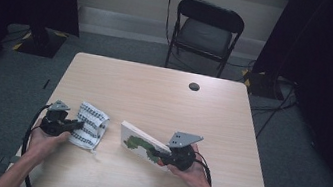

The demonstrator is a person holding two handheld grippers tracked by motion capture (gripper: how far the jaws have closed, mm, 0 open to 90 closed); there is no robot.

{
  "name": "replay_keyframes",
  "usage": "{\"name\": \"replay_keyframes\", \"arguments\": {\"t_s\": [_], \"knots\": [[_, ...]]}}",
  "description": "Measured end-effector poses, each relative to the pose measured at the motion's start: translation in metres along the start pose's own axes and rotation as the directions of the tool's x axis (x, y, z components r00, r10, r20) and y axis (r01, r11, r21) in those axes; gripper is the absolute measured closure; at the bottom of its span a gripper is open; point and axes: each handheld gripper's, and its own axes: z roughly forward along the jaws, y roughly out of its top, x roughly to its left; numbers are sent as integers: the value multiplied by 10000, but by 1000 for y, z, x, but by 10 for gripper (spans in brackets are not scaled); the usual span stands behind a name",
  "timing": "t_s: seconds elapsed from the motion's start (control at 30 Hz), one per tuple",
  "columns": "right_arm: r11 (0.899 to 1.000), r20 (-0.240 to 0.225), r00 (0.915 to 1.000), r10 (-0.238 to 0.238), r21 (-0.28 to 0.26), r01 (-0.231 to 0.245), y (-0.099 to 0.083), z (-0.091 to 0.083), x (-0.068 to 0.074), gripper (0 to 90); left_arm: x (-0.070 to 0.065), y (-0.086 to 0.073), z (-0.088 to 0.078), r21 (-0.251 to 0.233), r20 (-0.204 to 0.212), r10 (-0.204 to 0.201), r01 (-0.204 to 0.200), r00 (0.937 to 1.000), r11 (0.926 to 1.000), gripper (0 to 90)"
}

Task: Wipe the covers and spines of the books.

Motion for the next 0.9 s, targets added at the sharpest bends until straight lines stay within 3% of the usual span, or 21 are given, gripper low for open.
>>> {"name": "replay_keyframes", "arguments": {"t_s": [0.17,0.33,0.4,0.53,0.6,0.73,0.8,0.83,0.9], "knots": [[10000,-28,10000,47,-6,-47,0,0,-1,794,-3,0,9,313,63,108,-110,9999,9994,739],[10000,-45,9999,96,-27,-96,0,0,-1,793,-6,5,1,-370,-94,153,-157,9998,9992,527],[9999,-44,9999,109,-26,-109,0,0,-1,793,-10,8,-5,-975,-75,138,-144,9999,9951,492],[9999,-39,9999,113,-20,-113,0,0,-1,793,-22,19,-12,-1454,850,238,-112,9961,9893,439],[9999,-38,9999,125,-18,-125,0,0,-1,793,-33,25,-13,-1625,1528,524,-272,9869,9863,417],[9999,-49,9999,119,-26,-119,0,0,-1,793,-63,37,-7,-1745,2305,1603,-1213,9598,9772,394],[9999,-47,9999,133,-30,-133,0,0,-1,793,-76,40,-5,-1788,2332,2002,-1604,9516,9707,348],[9999,-51,9999,119,-38,-119,0,0,-2,793,-83,42,-4,-1902,2462,2277,-1834,9421,9645,306],[10000,-42,10000,52,-40,-53,0,1,-1,793,-94,45,-1,-1971,2626,2600,-2121,9292,9572,292]]}}
